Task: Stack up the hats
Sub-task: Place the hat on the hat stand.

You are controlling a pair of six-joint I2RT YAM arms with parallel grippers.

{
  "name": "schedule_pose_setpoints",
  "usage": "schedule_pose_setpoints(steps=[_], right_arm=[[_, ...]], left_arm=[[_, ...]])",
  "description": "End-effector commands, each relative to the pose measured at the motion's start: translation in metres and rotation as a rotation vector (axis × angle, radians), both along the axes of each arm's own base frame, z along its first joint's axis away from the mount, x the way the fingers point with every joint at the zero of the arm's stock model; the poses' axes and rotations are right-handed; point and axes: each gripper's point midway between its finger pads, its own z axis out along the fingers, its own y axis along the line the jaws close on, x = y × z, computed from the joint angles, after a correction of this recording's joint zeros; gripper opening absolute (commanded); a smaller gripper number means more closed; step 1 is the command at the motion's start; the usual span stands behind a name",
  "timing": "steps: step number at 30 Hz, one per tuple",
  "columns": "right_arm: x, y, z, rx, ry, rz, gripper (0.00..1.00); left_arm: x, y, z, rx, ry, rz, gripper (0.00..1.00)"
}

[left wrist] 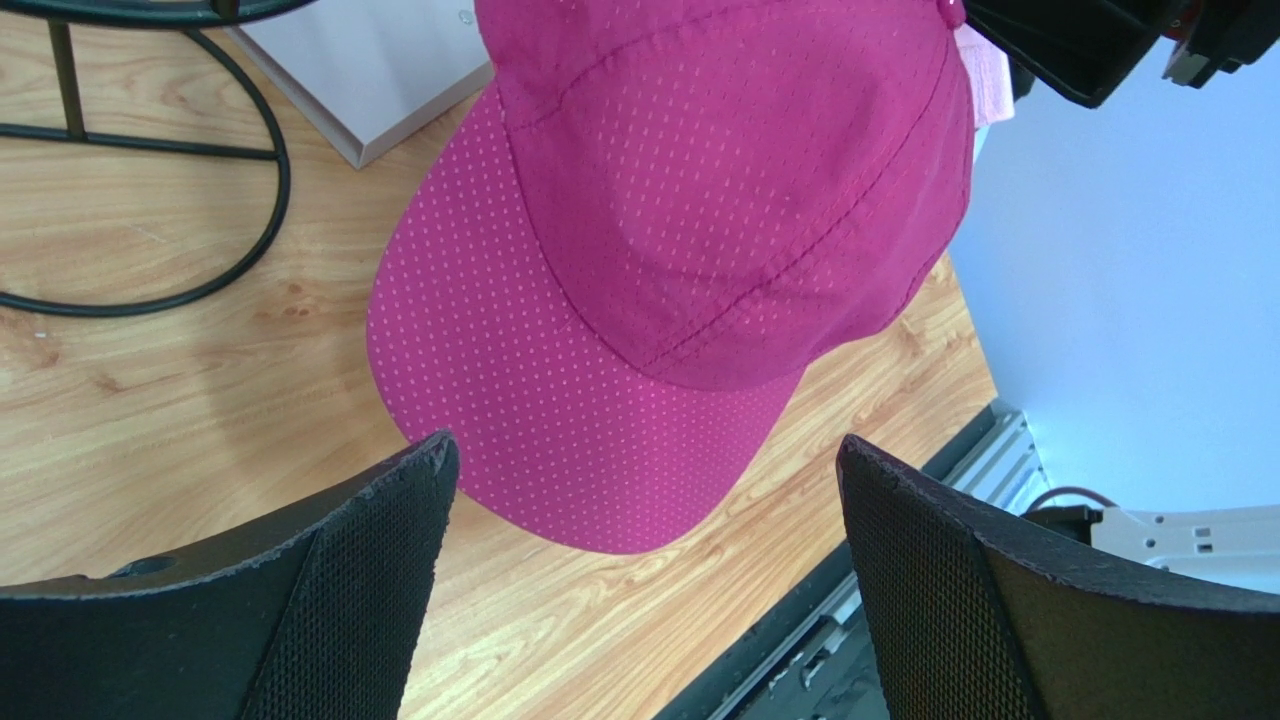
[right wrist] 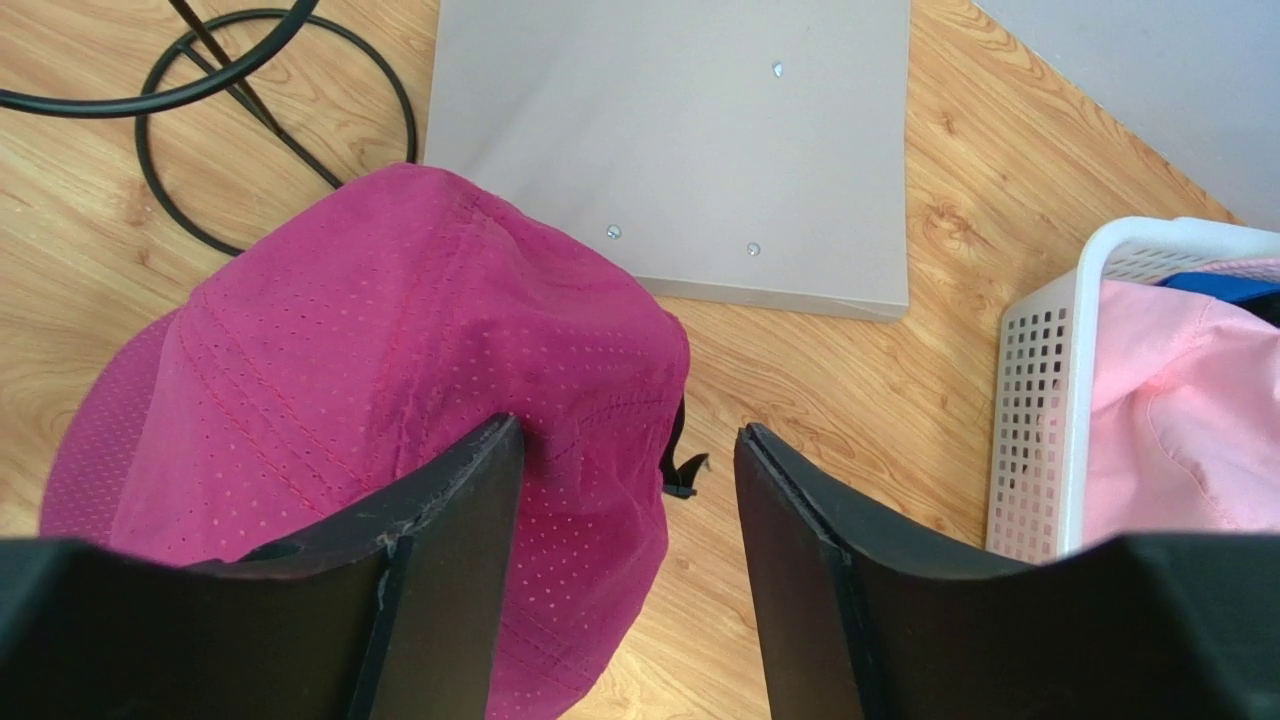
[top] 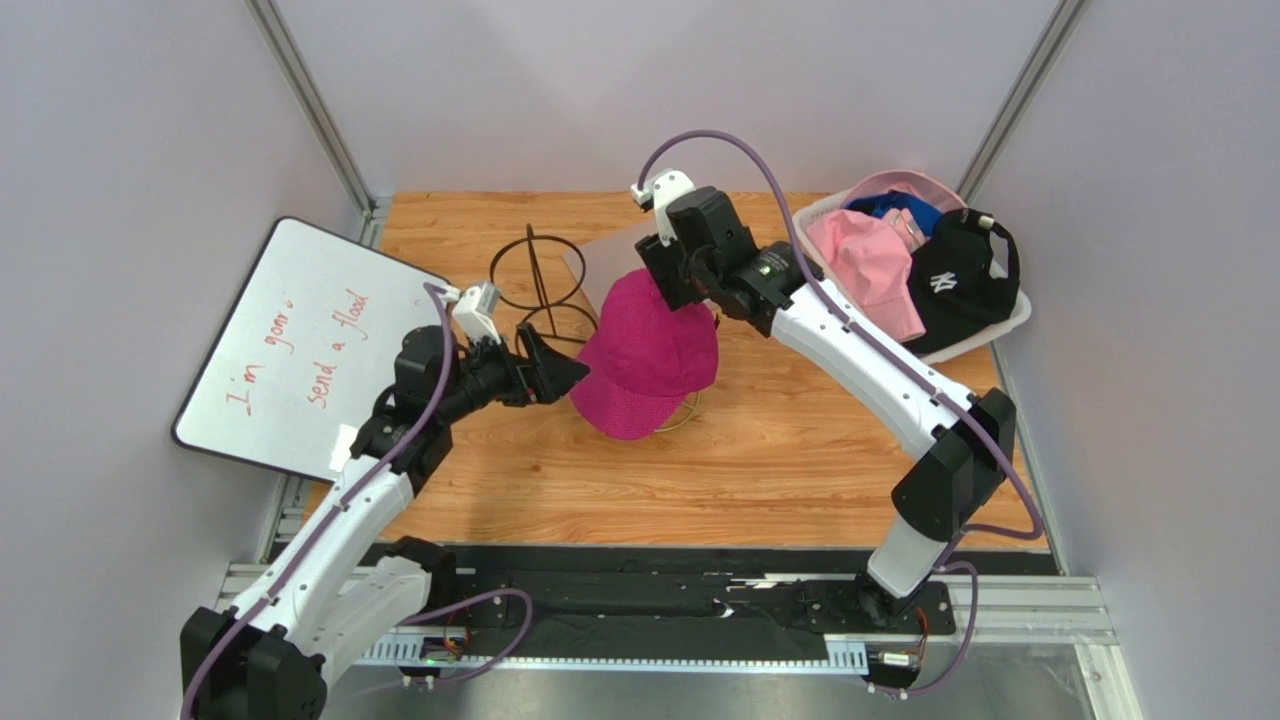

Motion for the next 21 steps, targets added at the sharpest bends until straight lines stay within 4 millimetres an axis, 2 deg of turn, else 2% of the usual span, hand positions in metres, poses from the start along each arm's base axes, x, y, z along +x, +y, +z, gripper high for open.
schedule_pose_setpoints(steps=[1, 10, 15, 18, 21], right_arm=[[-0.002, -0.009, 0.034, 0.082, -0.053, -0.022, 0.58], [-0.003, -0.025, 0.043, 0.113, -0.058, -0.053, 0.58], [-0.006, -0.036, 0.058, 0.176, -0.063, -0.053, 0.58], [-0.006, -0.050, 0.062, 0.200, -0.061, -0.071, 0.58], [-0.004, -0.077, 0.073, 0.237, -0.077, -0.115, 0.57]], left_arm=[[0.004, 0.001, 0.026, 0.004, -0.084, 0.002, 1.00], [0.005, -0.001, 0.031, 0.002, -0.098, -0.009, 1.00], [0.005, -0.002, 0.031, 0.004, -0.098, -0.014, 1.00], [0.006, -0.002, 0.030, 0.001, -0.098, -0.016, 1.00], [0.006, -0.003, 0.028, 0.001, -0.096, -0.019, 1.00]])
